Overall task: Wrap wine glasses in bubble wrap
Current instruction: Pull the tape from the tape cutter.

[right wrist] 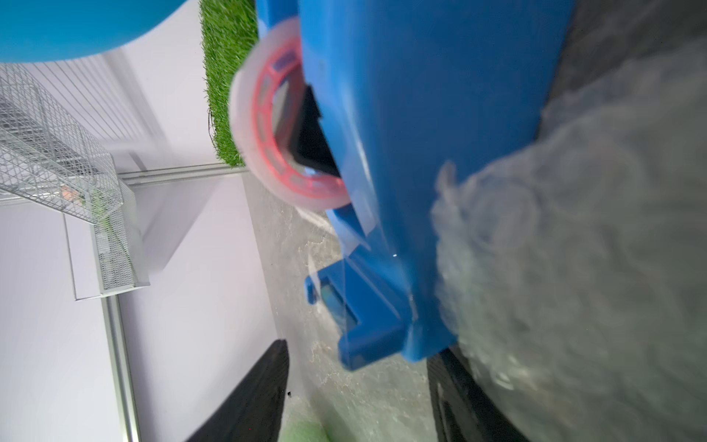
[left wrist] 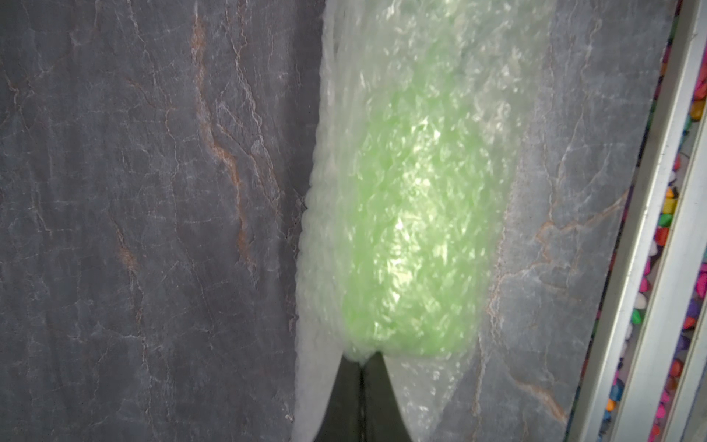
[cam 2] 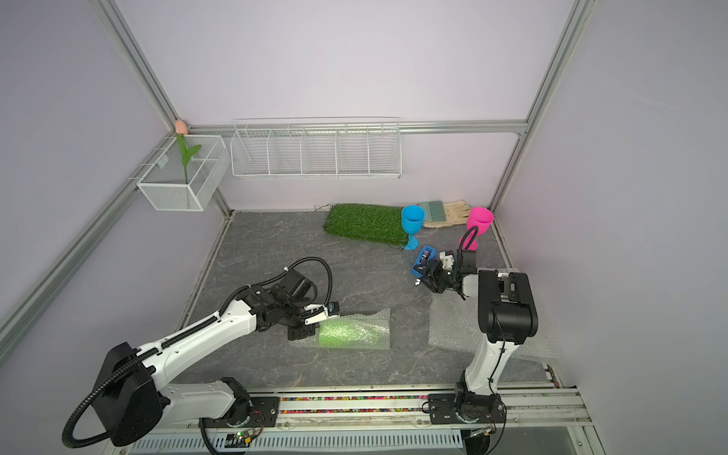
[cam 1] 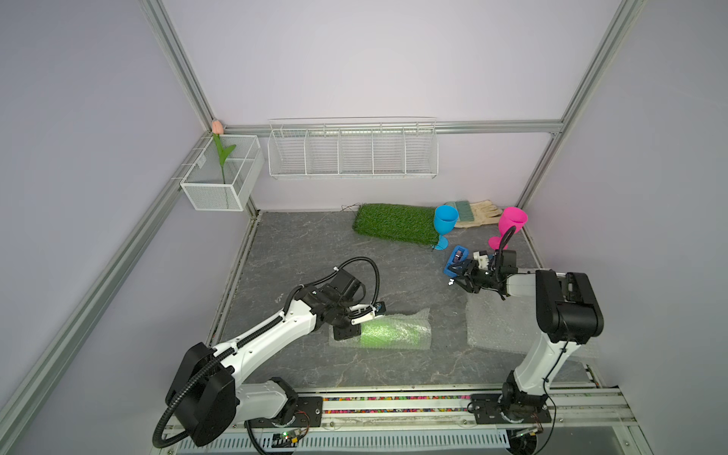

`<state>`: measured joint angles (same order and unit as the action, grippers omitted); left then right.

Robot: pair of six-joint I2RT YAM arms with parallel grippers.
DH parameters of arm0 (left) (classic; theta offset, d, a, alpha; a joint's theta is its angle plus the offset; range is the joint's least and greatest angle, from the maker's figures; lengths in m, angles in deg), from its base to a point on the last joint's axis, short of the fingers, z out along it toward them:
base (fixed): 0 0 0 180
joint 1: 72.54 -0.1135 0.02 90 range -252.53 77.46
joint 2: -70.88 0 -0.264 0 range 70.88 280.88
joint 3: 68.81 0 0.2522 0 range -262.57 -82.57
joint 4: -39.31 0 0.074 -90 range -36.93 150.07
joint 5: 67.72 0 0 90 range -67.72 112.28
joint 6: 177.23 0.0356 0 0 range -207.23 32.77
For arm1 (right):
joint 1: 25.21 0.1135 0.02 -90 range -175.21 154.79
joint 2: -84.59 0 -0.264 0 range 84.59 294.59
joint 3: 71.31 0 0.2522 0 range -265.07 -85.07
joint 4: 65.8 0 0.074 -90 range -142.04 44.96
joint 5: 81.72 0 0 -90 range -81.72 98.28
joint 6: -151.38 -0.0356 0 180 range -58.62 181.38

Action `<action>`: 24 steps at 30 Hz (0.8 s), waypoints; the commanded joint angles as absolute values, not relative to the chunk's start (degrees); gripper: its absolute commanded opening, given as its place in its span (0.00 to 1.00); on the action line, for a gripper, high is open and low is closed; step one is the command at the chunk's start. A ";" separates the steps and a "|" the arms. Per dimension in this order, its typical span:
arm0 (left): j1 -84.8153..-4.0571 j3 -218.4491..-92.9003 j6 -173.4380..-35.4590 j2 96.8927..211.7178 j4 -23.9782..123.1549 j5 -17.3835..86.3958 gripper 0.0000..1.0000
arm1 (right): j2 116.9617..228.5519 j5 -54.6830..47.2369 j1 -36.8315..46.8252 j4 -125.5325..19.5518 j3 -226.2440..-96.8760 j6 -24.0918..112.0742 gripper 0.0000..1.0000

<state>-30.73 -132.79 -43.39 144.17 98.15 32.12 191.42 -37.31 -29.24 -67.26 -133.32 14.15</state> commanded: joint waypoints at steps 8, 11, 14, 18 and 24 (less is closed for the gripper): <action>-30.44 -132.14 -42.32 144.64 98.59 32.31 0.00 | 190.41 -36.82 -28.89 -70.44 -133.24 14.61 0.31; -30.44 -132.23 -42.32 144.62 98.69 32.39 0.00 | 190.33 -36.72 -28.81 -70.32 -133.02 14.61 0.23; -30.44 -132.14 -42.32 144.39 98.61 32.38 0.00 | 190.00 -36.56 -28.78 -70.14 -132.87 14.62 0.17; -30.45 -132.23 -42.32 144.51 98.68 32.39 0.00 | 189.58 -36.73 -28.62 -70.06 -132.62 14.02 0.08; -30.46 -132.23 -42.40 144.28 98.84 32.42 0.00 | 186.08 -36.40 -27.00 -69.71 -131.48 11.66 0.07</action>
